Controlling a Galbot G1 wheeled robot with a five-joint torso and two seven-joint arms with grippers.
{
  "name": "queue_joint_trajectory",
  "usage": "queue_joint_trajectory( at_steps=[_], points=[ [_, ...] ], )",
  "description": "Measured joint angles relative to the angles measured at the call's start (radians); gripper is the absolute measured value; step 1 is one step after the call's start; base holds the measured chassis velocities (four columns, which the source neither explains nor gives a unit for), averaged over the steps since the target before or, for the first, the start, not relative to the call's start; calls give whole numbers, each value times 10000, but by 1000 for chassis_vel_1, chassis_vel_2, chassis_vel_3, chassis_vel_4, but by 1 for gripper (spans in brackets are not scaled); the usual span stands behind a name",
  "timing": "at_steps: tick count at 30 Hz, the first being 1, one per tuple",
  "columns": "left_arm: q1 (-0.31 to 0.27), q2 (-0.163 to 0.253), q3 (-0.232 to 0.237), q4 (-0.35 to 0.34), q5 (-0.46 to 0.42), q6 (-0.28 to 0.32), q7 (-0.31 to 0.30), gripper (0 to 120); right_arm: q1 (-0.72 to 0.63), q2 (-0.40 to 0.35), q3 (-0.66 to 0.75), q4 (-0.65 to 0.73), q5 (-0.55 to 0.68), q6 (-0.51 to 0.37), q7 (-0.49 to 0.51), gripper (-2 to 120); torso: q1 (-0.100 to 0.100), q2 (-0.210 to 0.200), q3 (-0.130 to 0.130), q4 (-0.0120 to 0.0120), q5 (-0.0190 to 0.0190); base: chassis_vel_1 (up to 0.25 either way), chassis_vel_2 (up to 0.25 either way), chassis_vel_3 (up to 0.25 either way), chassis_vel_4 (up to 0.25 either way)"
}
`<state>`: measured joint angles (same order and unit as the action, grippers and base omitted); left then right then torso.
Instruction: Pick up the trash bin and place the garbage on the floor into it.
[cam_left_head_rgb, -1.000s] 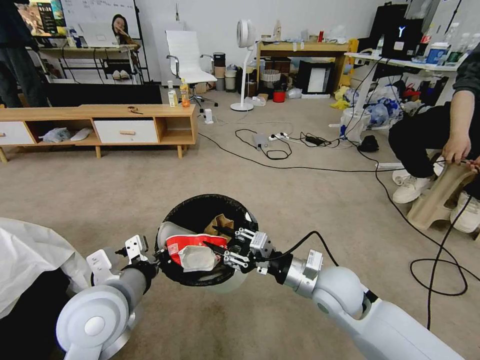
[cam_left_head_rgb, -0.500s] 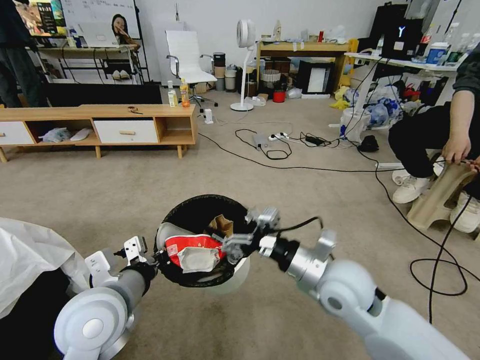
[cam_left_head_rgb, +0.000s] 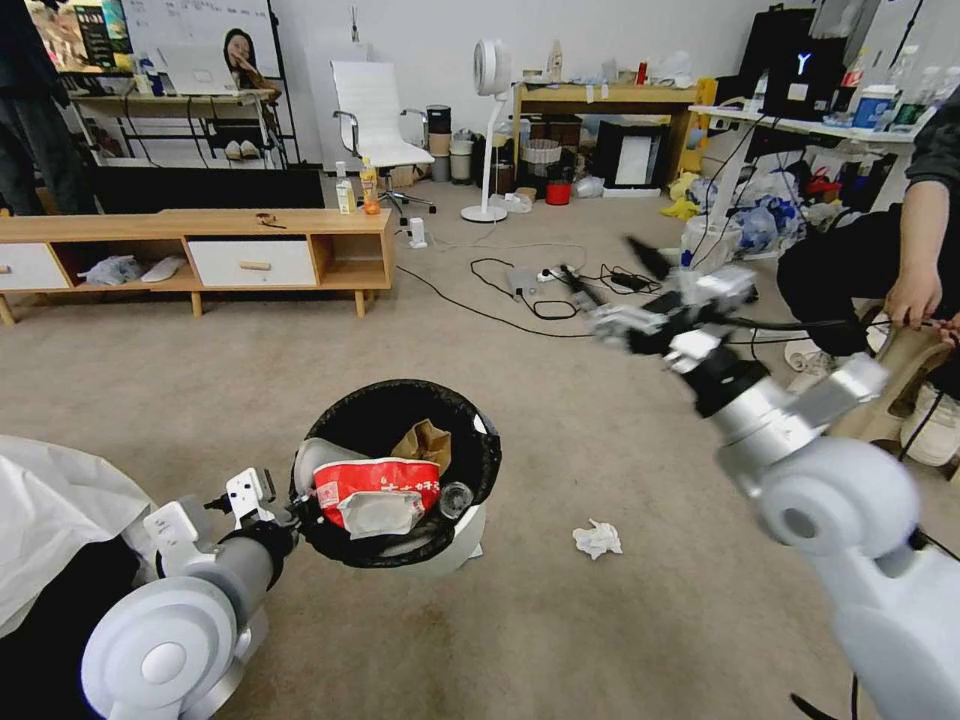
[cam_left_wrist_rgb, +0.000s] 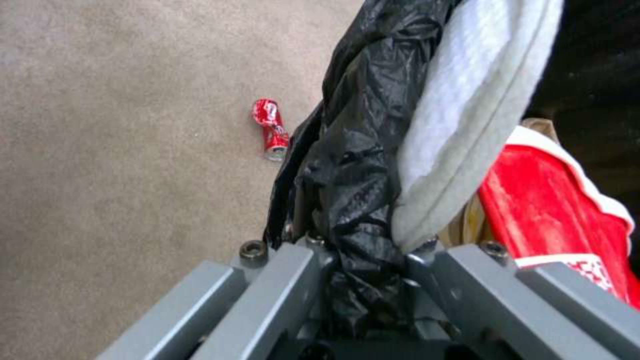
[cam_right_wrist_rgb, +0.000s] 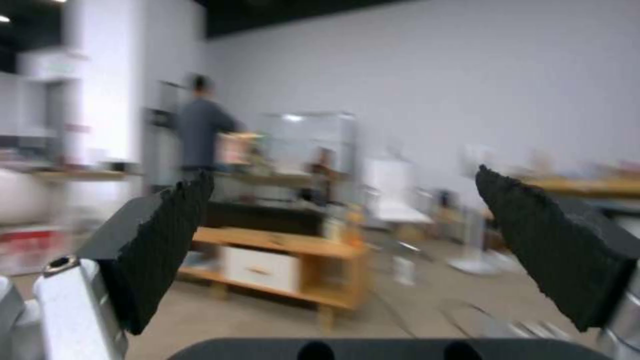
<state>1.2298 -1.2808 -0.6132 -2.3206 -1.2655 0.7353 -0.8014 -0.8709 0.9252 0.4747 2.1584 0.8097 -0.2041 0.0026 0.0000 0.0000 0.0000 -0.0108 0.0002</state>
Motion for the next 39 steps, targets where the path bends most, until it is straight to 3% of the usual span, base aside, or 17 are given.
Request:
queue_joint_trajectory(
  at_steps=[4, 6, 9, 11, 21, 39],
  points=[
    [0, -34, -18, -1, 2, 0, 5, 4, -421, 4, 201, 14, -102, -401, 899, 100, 0, 0, 0, 0, 0, 0, 0, 0, 0],
    [-12, -41, -22, -1, 5, 0, 22, 4, -1142, 51, 239, 52, -358, -1222, 2210, 100, 0, 0, 0, -1, -1, 0, 0, 0, 0],
    [-23, -39, -26, -1, 5, 0, 27, 4, -1508, 95, 154, -11, -651, -1495, 2706, 100, 0, 0, -1, -1, -3, 0, 0, 0, 0],
    [-36, -27, -32, 12, 5, 0, 46, 4, -2522, 231, -371, -593, -1268, -1752, 3750, 100, 0, 0, 0, -1, 2, 0, 0, 0, 0],
    [-84, 67, -40, 68, 6, 0, 69, 4, -3671, 847, -1039, -2751, -2471, -1390, 3785, 100, 0, 0, 0, 0, -2, 0, 0, 0, 0],
    [-13, 113, -71, 7, 4, 0, 137, 4, -3865, 1739, -971, -2960, -3620, -32, 3253, 100, -1, 0, 0, -1, -3, 0, 0, 0, 0]
  ],
)
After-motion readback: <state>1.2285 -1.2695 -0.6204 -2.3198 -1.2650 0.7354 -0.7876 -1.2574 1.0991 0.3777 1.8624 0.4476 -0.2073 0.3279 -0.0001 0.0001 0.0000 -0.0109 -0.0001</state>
